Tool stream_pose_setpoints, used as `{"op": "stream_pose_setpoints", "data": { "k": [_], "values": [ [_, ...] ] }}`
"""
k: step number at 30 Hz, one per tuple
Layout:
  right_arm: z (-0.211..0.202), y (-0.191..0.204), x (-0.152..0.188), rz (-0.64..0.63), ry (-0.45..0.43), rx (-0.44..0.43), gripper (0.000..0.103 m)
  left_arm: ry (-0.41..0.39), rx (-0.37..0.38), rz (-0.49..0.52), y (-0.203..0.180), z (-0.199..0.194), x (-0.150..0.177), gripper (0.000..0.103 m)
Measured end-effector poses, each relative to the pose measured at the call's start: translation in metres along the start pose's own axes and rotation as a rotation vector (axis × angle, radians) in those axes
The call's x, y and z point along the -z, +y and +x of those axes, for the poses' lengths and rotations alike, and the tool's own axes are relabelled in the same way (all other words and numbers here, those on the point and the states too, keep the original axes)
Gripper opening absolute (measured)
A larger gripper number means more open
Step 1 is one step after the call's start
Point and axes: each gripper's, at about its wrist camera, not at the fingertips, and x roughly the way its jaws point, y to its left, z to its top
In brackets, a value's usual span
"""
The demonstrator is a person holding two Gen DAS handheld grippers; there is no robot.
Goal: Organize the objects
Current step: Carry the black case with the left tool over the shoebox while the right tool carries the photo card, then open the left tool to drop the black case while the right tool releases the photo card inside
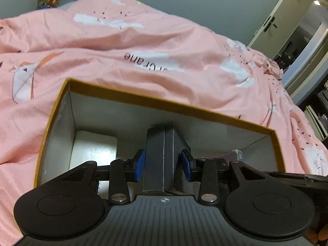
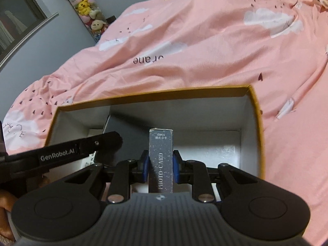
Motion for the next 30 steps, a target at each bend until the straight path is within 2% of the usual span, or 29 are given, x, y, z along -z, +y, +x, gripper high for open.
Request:
{"op": "stream_pose_setpoints", "data": {
  "k": [6,9,12,17,23,30],
  "values": [
    [0.02,-0.007,-0.002,0.049,0.018,-0.011,0.024,0.014,-0.008,0.024,0.003,0.006,0.001,0.044],
    [0.023,-0.01,-0.001,0.074,0.023,-0.025,0.024,0.007,-0.067,0.091,-0.004,0.005,0.0,0.044],
    [0.024,-0.01,-0.001,0.078,0.021,-0.023,0.024,0.0,-0.101,0.142,-0.007,0.001,0.001,0.051],
    [0.027,-0.015,-0.003,0.111,0.022,-0.026,0.024,-0.019,-0.114,0.163,-0.006,-0.011,0.002,0.052],
    [0.037,-0.016,-0.009,0.176,0.024,-0.064,0.024,0.026,-0.136,0.219,-0.013,-0.013,0.006,0.052],
    [0.054,-0.022,-0.011,0.254,0.059,-0.124,0.024,0.044,-0.145,0.221,-0.01,-0.009,0.009,0.052]
  ]
}}
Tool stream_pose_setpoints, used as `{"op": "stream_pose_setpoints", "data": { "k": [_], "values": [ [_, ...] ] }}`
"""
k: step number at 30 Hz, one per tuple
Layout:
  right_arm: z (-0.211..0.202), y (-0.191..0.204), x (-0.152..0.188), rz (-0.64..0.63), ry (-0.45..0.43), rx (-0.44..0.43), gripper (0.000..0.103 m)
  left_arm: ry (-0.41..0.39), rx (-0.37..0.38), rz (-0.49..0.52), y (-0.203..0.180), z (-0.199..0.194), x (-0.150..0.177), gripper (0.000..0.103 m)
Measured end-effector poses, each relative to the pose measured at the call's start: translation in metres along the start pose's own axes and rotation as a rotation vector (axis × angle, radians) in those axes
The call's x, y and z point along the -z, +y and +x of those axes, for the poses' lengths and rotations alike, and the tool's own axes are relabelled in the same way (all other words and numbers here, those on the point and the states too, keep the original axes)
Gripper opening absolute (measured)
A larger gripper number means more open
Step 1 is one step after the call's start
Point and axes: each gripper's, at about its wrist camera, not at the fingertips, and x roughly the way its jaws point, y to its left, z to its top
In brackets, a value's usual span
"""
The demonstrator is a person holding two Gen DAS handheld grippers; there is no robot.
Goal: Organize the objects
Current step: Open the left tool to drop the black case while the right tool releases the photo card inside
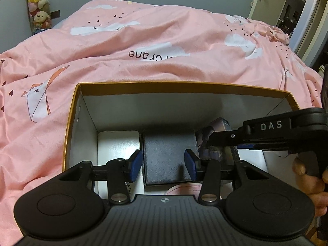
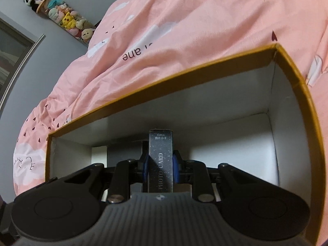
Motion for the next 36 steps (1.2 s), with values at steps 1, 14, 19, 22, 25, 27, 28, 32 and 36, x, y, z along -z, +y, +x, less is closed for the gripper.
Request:
{"op": "stream_pose_setpoints", "data": {
  "k": [1,14,19,22,25,27,28,32,36],
  "values": [
    [0.001,-0.002,-0.001,0.002,0.003,-0.01,0.024,0.002,0.003,0.003,0.0,0.0,0.001,0.052],
    [0.003,0.018,-0.001,-0.279,0.055,0.148,0.044,-0.027,-0.003,0.011,-0.004,-0.009,0.012,0.062],
    [0.001,0.021,0.004,-0.432,0.099,0.193,0.047,-0.032,-0.011,0.013,-0.005,-0.013,0.016,0.065],
    [-0.001,0.027,0.008,-0.535,0.133,0.211,0.056,-0.044,-0.008,0.019,-0.006,-0.018,0.017,0.069],
    [-0.005,0.032,0.018,-0.645,0.188,0.204,0.06,-0.057,-0.011,0.029,-0.008,-0.021,0.019,0.07],
    [-0.002,0.035,0.028,-0.722,0.225,0.22,0.06,-0.061,-0.023,0.037,-0.01,-0.021,0.019,0.07],
    [-0.001,0.036,0.032,-0.759,0.236,0.23,0.06,-0.061,-0.027,0.043,-0.011,-0.02,0.02,0.07],
    [0.007,0.039,0.046,-0.88,0.262,0.25,0.056,-0.062,-0.034,0.061,-0.012,-0.021,0.023,0.07],
    [0.015,0.042,0.048,-0.935,0.273,0.265,0.042,-0.061,-0.033,0.058,-0.013,-0.023,0.023,0.07]
  ]
}}
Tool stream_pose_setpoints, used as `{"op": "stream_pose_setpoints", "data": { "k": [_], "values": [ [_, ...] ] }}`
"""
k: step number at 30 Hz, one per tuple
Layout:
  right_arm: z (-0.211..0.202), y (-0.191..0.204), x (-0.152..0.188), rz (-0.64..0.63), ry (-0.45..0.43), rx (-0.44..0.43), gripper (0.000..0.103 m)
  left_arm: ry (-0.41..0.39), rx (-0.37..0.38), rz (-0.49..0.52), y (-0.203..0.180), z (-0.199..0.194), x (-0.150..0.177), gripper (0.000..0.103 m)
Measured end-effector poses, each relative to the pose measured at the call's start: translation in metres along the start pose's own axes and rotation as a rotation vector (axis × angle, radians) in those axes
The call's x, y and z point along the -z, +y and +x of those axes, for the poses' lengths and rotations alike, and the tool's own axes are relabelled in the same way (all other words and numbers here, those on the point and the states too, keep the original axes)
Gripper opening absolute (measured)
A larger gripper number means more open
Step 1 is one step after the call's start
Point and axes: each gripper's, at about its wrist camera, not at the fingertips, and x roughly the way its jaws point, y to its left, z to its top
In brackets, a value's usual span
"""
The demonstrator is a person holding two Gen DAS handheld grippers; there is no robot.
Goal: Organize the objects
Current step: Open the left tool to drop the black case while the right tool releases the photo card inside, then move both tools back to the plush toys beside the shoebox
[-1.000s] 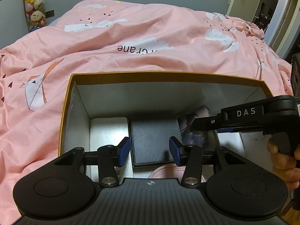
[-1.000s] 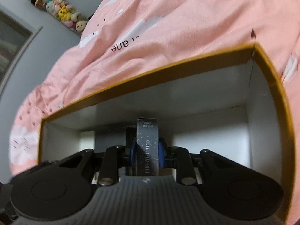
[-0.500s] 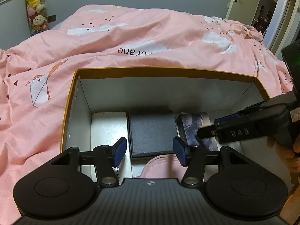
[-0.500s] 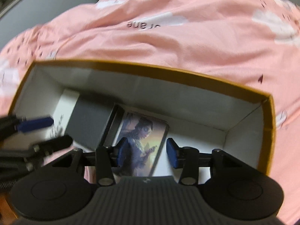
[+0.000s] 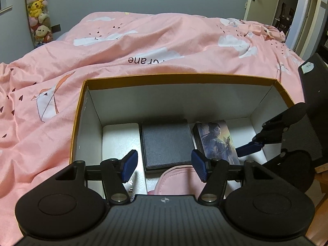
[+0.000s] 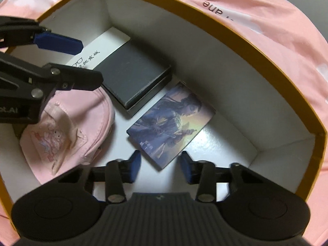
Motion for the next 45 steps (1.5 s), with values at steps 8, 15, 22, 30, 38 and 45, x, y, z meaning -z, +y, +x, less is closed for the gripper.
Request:
{"op": "stream_pose_setpoints", "data": {
  "k": [8,15,22,30,38,45],
  "values": [
    [0.0,0.0,-0.007,-0.052,-0.04,0.005,0.032,0.007,0.003,-0.007,0.001,0.001,0.001,0.07],
    [-0.002,-0.004,-0.007,-0.05,-0.043,0.012,0.031,0.009,0.002,-0.003,0.001,0.0,0.001,0.07],
    [-0.051,-0.003,0.01,0.043,-0.154,0.033,0.032,-0.074,0.008,0.02,-0.009,-0.038,0.001,0.07],
    [-0.127,0.023,0.07,0.217,-0.353,0.018,0.038,-0.093,0.106,0.002,-0.027,-0.099,0.024,0.07],
    [-0.159,0.059,0.142,0.359,-0.341,0.065,0.039,0.078,0.316,-0.101,-0.044,-0.126,0.066,0.07],
    [-0.162,0.079,0.2,0.461,-0.245,0.096,0.039,0.296,0.402,-0.243,-0.065,-0.107,0.099,0.072]
  ]
}}
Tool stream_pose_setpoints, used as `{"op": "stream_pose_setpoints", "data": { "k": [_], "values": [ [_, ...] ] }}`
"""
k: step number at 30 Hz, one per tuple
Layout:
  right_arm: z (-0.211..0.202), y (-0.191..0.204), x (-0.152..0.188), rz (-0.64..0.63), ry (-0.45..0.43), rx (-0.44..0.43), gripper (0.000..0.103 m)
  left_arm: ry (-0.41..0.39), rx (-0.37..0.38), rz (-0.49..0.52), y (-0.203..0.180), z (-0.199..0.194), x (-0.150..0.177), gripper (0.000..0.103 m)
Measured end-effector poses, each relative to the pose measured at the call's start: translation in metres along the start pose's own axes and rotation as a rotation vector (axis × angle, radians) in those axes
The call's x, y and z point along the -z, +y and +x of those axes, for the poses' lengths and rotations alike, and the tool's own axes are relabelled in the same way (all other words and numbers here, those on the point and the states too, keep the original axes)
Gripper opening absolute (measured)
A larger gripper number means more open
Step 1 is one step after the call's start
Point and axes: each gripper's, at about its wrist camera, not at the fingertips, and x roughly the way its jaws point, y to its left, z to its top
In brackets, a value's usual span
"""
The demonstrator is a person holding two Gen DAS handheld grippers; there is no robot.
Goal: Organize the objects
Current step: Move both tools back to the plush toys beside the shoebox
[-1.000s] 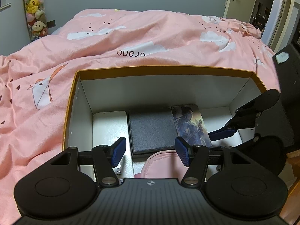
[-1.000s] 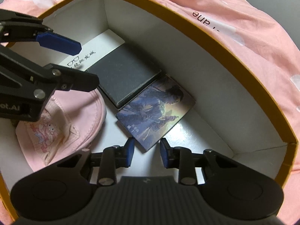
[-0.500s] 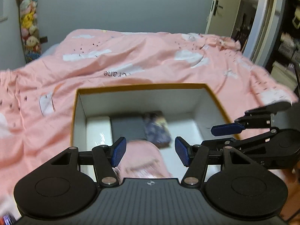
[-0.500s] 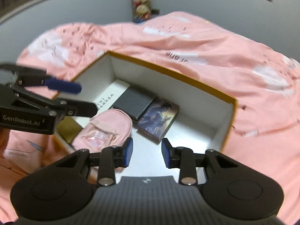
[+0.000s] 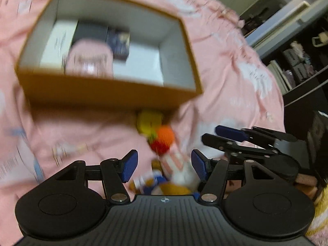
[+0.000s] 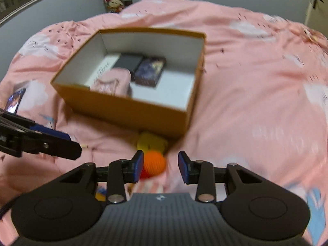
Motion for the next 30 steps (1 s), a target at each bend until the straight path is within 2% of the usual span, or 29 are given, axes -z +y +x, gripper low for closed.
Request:
{"op": "stream_pose_setpoints", "data": {
  "k": [3,7,14,19,23,28,30],
  "values": [
    [-0.008,-0.003,0.018,0.027,0.019,0.01,0.039,0.085,0.022,-0.096,0.006,0.017,0.009,0.073],
    [-0.016,-0.005,0.035,0.045,0.024,-0.003,0.039,0.124,0.028,-0.182,0.011,0.026,0.019,0.073],
    [-0.02,-0.011,0.049,0.054,0.048,-0.009,0.04,0.173,0.012,-0.224,0.004,0.039,0.036,0.073],
    [-0.024,-0.008,0.057,0.024,0.066,-0.028,0.044,0.199,0.004,-0.272,0.008,0.048,0.038,0.073],
    [-0.026,-0.007,0.06,-0.001,0.082,-0.049,0.045,0.222,-0.005,-0.274,0.008,0.056,0.039,0.073],
    [-0.023,0.0,0.061,-0.05,0.119,-0.071,0.048,0.239,-0.009,-0.255,0.007,0.058,0.043,0.063],
    [-0.022,0.004,0.062,-0.071,0.133,-0.077,0.055,0.234,-0.008,-0.237,0.006,0.055,0.043,0.06]
  ]
}}
